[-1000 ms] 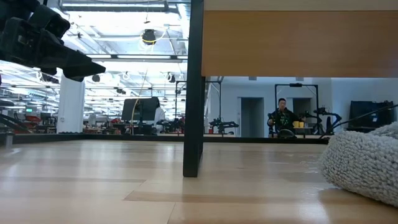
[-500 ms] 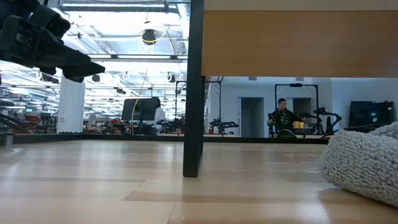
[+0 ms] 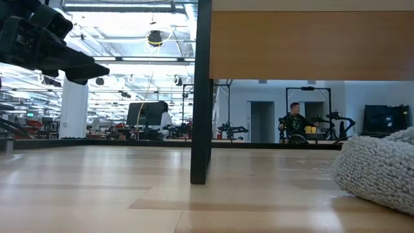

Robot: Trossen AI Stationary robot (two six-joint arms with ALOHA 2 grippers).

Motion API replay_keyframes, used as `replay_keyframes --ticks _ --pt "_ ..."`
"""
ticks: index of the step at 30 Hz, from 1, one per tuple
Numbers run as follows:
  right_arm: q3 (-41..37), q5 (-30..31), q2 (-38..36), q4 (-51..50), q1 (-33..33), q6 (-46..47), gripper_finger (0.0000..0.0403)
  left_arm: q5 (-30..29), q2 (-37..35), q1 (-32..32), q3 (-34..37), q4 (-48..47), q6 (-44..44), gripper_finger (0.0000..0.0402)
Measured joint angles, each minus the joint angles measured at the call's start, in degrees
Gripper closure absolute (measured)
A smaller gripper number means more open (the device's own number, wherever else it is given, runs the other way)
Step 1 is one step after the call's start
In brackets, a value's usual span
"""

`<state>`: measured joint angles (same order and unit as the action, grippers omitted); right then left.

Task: Stack small to large cups/mugs on shelf
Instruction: Return to Home Position

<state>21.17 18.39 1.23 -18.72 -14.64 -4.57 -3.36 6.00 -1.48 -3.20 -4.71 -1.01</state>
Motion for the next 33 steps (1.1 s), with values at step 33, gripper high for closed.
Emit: replay_keyframes --ticks 33 --pt "-14.7 2.5 -1.0 10.1 -2.4 1.6 0.0403 4.7 0.0 0.0 -0.1 1.8 -1.3 0.0136"
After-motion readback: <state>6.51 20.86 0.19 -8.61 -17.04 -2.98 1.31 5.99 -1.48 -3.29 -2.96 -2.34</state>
